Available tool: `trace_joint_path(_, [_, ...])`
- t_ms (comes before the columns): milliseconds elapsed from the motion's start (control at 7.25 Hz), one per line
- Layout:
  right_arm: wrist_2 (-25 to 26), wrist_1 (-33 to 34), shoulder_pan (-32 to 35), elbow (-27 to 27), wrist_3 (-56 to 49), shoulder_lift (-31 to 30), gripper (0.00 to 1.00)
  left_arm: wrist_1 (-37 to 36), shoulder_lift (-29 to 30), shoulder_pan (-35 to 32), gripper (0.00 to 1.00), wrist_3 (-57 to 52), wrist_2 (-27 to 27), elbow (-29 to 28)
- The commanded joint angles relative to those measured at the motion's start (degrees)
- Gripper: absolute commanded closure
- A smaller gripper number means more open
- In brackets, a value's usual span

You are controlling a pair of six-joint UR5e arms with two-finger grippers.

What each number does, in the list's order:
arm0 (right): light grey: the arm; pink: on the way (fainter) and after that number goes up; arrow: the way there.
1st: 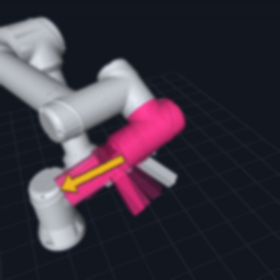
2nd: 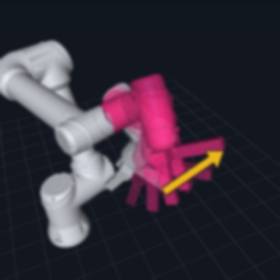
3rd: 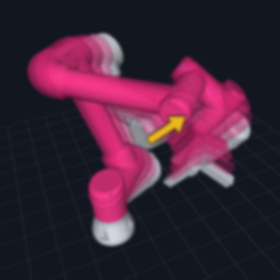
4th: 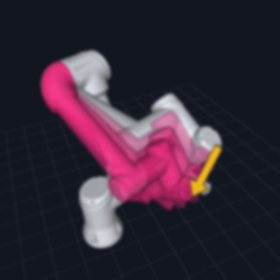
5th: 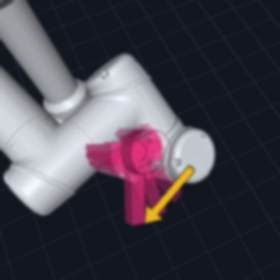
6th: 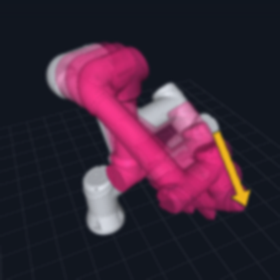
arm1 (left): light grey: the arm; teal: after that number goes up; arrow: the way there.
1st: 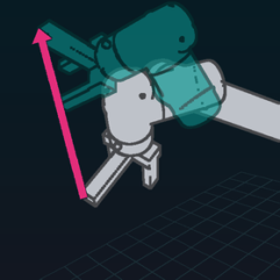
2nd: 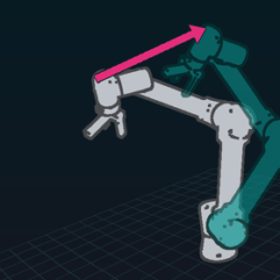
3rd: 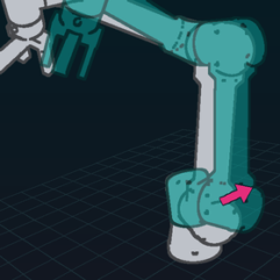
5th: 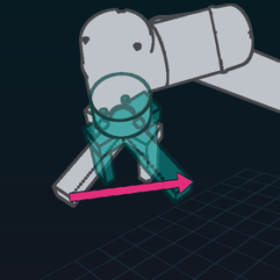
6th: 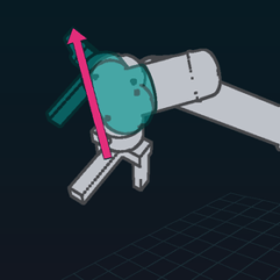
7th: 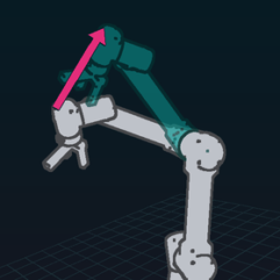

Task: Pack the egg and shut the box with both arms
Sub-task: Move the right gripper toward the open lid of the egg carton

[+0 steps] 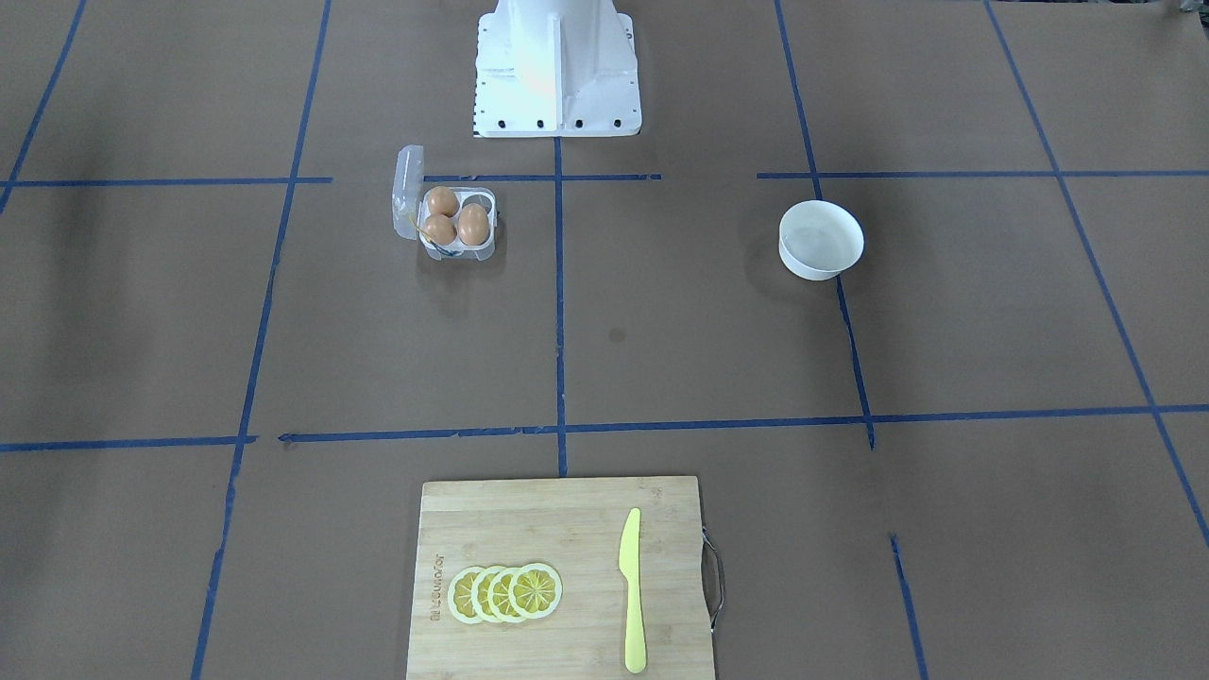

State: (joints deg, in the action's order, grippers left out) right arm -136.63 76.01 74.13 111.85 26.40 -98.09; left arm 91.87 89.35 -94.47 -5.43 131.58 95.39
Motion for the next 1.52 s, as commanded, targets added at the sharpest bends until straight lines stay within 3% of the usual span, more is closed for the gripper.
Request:
trace_joint_path(0, [0.4, -4.9, -11.0, 4.1, 19.5, 0.4, 0.78, 0.9, -0.8, 0.1, 0.0, -0.1, 0.2, -0.9])
trace_joint_path(276, [5.8, -16.4, -23.4, 4.5, 38.2, 1.1, 0.88, 0.9, -0.8, 0.1, 0.0, -0.2, 0.2, -0.7])
trace_joint_path(552, [16.0, -17.2, -36.1, 4.2, 50.9, 8.0, 0.97, 0.9, -0.8, 0.1, 0.0, -0.2, 0.9, -0.5])
trace_joint_path(966, [25.4, -16.1, -47.5, 3.7, 58.0, 15.8, 0.97, 1.5, -0.8, 0.1, 0.0, -0.2, 1.1, -0.2])
trace_joint_path(1379, [28.6, -2.4, -50.2, 3.7, 61.7, 28.3, 0.95, 3.0, -0.8, 0.1, 0.0, -0.2, 2.5, -0.8])
